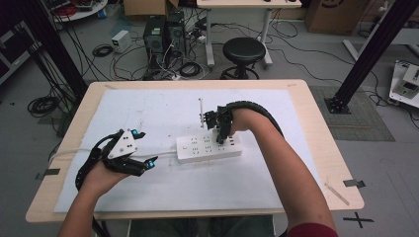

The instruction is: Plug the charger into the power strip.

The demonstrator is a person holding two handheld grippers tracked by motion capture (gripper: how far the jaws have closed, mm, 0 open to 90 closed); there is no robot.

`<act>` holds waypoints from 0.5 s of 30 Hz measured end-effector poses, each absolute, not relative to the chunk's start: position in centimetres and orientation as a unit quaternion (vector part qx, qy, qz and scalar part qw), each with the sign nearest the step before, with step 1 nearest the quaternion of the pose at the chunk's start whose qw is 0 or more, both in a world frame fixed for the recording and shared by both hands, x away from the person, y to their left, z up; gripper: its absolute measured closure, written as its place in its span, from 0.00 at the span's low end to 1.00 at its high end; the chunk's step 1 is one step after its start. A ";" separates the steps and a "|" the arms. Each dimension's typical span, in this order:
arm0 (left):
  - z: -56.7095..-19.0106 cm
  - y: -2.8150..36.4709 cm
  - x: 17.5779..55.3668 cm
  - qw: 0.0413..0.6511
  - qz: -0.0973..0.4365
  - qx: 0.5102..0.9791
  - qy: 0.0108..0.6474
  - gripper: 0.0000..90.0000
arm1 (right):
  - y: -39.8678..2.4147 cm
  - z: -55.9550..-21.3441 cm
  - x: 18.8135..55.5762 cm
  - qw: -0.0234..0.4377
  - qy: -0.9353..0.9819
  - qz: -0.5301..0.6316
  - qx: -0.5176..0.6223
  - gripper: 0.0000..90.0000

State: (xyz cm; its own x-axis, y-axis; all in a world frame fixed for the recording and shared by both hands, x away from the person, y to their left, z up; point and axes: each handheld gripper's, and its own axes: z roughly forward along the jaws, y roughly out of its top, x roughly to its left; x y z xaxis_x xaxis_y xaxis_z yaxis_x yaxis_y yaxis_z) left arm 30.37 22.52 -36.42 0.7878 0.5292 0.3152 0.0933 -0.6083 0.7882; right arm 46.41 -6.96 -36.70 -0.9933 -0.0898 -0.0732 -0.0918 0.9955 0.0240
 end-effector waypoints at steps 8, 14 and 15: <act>-36.2 22.6 30.7 0.402 0.266 0.858 0.176 0.19 | -8.9 -34.8 45.8 0.048 0.994 0.092 -0.013 0.50; -36.1 22.6 31.2 0.411 0.261 0.856 0.172 0.19 | -11.9 -32.8 44.9 0.048 0.972 0.227 0.039 0.38; -36.1 22.6 31.2 0.413 0.261 0.855 0.171 0.19 | -12.3 -32.5 44.6 0.050 0.968 0.243 0.045 0.38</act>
